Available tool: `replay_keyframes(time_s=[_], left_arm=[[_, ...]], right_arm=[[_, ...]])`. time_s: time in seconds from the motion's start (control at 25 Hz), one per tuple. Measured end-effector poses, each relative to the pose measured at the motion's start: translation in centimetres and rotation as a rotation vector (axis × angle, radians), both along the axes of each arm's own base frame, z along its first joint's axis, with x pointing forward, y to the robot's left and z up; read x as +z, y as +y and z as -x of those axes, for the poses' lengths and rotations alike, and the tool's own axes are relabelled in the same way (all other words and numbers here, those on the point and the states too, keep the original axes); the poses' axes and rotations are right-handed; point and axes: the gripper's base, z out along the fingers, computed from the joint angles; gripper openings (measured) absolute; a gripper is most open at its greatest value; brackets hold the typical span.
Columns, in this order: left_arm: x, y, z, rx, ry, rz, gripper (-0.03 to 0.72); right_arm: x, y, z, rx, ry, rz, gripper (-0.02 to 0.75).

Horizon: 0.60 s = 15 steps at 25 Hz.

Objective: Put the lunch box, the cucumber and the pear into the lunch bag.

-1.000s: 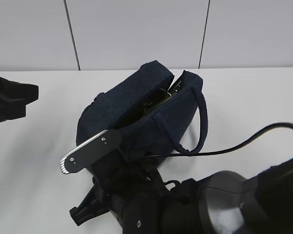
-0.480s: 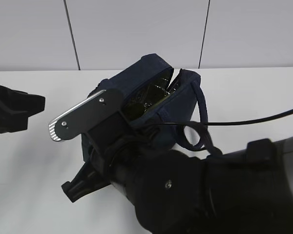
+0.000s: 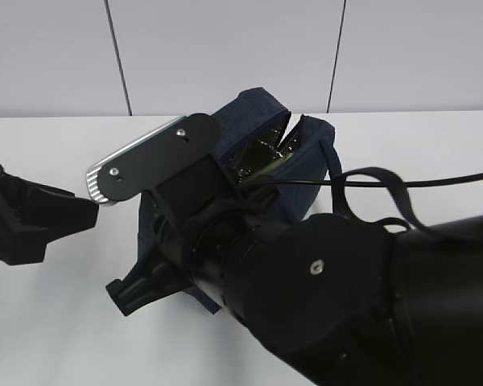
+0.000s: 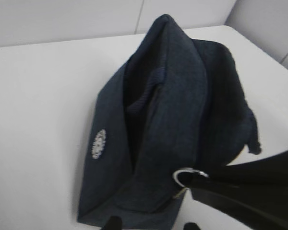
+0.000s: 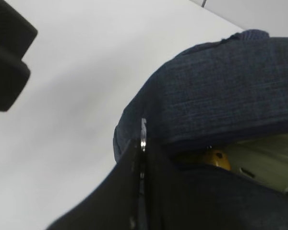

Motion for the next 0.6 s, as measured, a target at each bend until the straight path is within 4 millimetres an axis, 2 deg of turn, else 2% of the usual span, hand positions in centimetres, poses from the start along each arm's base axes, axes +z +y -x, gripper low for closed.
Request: replay_keyframes(time_s=[0.16,0.4,0.52,0.6], left_arm=[[-0.3,0.2,-0.3,-0.134,0.068,0.115,0.24],[-1.8,3.4,-2.8,-0.18,0.113,0.234,0.24],[-2.3,3.3,-3.9,-0.297,0.144,0.31,0.24],[-2.9,3.4,-4.8,-0.306,0.14,0.296,0.24]], right_arm=[[-0.1,0.0,0.1,-0.001,0.014,0.006,0.0],[-0.3,0.1,0.3,0.025,0.052,0.005,0.0],[-0.4,0.2,0.4,0.034,0.065,0.001,0.0],[-0.4,0.2,0.5,0.03,0.069,-0.001,0.0]])
